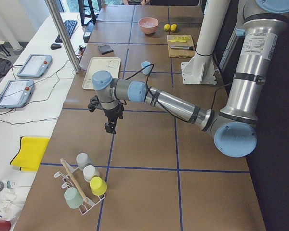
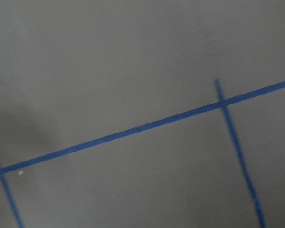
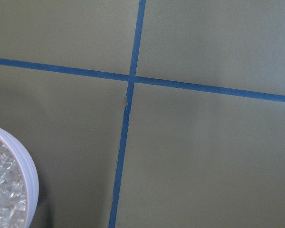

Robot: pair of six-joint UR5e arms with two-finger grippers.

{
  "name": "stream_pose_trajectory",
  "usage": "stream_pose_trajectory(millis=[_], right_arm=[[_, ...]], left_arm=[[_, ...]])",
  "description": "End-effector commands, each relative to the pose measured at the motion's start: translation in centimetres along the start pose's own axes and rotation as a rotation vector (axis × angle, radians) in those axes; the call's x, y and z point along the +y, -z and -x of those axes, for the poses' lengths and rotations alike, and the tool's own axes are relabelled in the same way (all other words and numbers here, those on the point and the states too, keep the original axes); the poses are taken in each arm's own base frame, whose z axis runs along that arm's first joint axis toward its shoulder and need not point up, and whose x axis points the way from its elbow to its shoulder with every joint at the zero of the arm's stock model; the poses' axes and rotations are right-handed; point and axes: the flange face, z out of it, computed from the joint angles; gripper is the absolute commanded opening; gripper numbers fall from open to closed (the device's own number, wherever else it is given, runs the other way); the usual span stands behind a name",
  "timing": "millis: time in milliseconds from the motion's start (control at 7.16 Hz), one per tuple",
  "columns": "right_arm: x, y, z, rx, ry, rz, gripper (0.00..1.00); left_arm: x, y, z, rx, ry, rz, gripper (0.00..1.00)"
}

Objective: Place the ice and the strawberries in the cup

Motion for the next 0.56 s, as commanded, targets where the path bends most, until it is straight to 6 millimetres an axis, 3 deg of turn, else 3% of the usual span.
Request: stream_pose_trajectory(millis=[0,140,419], right_arm=[[0.0,0.0,0.0,-0.001,0.0,0.001,0.99],[0.0,0.0,0.0,-0.003,-0.003,-0.001,0.99],[0.0,0.0,0.1,-0.006,-0.008,-0.001,0.99]], left_arm=[[5.2,-0.3,8.9,0.014,0.005,0.002,1.0],[8.3,-0.8,10.8,0.02,0.032,0.007,1.0],[9.2,-0.5,11.5,0.02,0.061,-0.001,1.0]])
